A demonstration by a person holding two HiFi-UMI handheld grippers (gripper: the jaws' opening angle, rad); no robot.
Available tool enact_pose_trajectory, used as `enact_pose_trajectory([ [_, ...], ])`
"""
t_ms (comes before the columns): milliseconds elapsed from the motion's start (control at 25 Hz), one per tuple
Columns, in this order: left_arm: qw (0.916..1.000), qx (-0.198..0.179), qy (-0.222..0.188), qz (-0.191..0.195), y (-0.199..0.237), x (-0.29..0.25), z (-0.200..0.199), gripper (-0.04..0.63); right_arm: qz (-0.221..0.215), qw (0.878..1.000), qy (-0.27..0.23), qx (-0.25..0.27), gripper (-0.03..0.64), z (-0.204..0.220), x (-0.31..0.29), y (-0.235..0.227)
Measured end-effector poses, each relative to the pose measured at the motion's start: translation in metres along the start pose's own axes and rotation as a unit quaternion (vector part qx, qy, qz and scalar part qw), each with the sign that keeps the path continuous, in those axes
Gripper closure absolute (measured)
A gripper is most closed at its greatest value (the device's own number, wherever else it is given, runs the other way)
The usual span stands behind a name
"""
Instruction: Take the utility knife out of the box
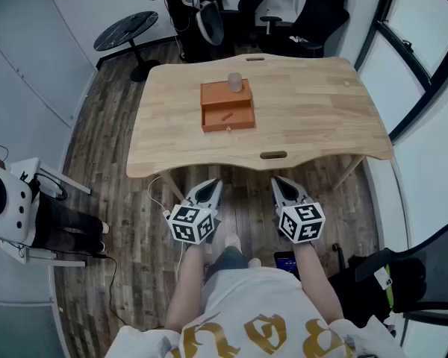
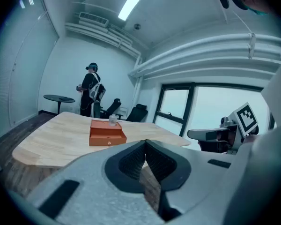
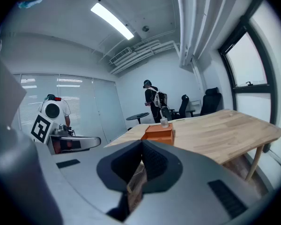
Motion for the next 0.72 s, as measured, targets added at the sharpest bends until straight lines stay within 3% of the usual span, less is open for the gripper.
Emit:
enact_pose_trajectory([
  [400, 1.0, -0.008, 0.001, 0.0, -0.011, 0.006, -0.002, 0.586, -0.022, 1.0, 0.0, 0.005, 0.606, 0.004, 0.008, 0.003],
  [560, 0.9999, -0.008, -0.003, -0.014, -0.011, 0.012, -0.005, 0.586, -0.051, 0.999, -0.006, -0.007, 0.606, 0.001, 0.007, 0.006],
  [720, 0.9984, -0.039, -0.029, -0.029, -0.009, 0.017, -0.013, 0.586, -0.065, 0.997, 0.008, -0.035, 0.604, 0.007, 0.004, 0.004],
])
Point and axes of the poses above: the fingertips, and each gripper's own axes: x backward along the fingers, y to its left, z out of its underside, the point moved 6 cm from there along x, backward along the fingers, and after that the axes turned 1 degree about -x, right-handed, at the moved point
